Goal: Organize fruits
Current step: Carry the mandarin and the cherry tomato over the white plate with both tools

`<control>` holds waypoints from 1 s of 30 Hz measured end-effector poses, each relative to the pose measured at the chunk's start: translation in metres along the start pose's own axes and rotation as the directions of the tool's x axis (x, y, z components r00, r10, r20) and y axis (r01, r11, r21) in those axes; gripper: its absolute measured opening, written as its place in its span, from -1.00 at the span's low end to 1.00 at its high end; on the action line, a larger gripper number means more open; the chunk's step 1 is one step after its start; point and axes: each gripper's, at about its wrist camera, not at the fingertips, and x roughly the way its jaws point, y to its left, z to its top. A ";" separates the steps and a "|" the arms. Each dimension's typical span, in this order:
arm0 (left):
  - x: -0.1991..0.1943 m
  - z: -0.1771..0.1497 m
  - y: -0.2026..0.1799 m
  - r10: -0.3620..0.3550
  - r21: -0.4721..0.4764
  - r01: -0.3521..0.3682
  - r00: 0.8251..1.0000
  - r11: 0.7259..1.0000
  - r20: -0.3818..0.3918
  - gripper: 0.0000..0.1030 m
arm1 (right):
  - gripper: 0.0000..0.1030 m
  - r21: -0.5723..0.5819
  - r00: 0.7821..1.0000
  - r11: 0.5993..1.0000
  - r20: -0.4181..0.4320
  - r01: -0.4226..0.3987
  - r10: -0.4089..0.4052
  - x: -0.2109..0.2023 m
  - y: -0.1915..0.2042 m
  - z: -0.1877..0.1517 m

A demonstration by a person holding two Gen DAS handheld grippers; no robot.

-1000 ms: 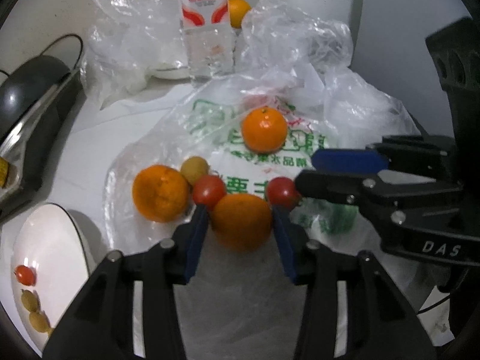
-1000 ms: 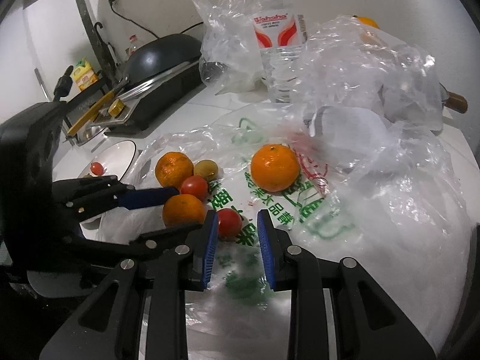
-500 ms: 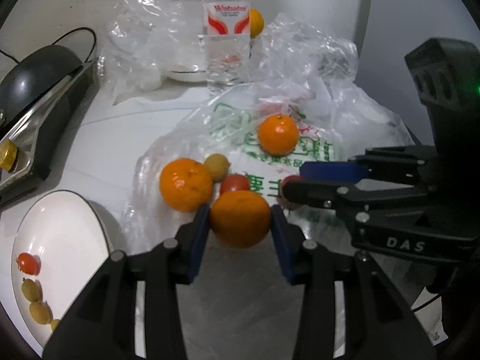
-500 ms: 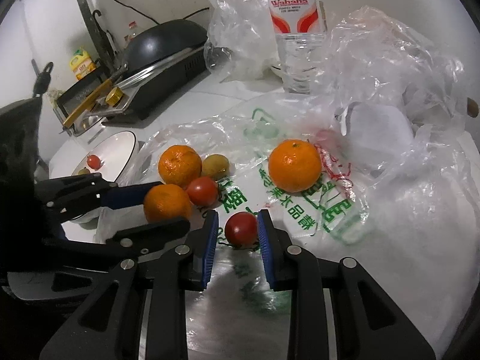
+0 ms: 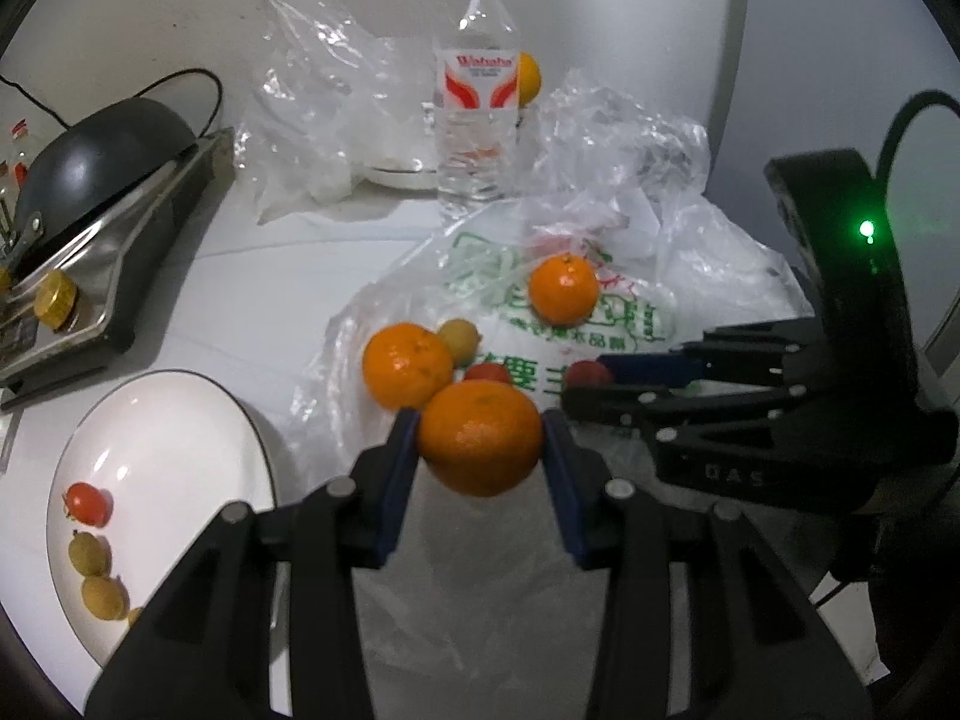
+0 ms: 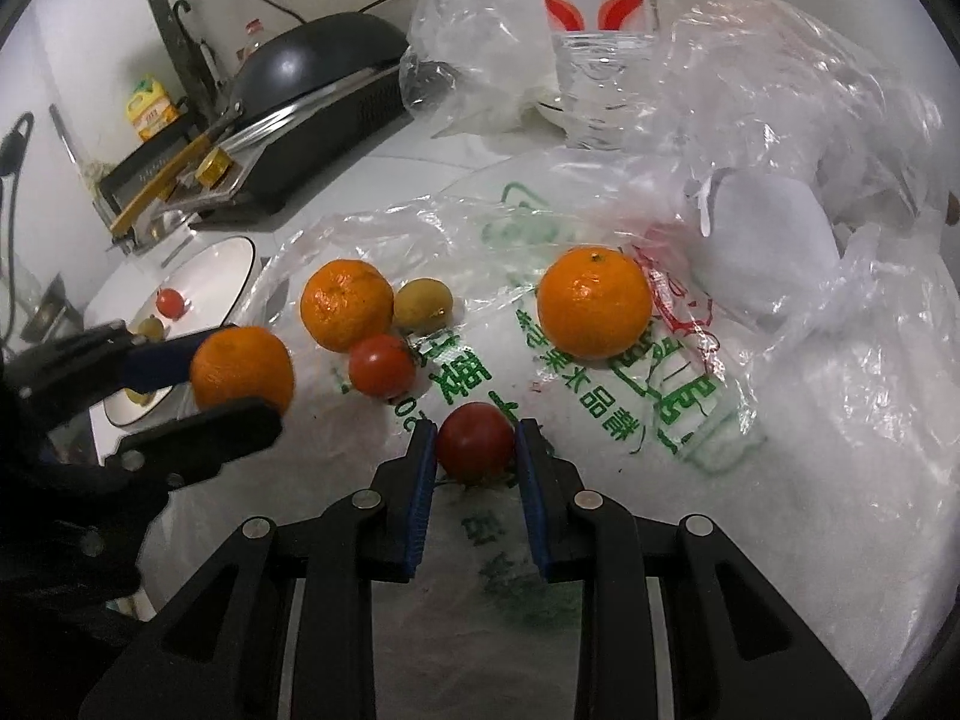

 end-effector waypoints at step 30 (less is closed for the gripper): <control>-0.069 -0.033 0.033 0.003 -0.069 0.003 0.996 0.998 0.089 -0.19 | -0.46 -0.131 0.997 0.991 0.081 0.006 0.005 -0.045 0.085 0.006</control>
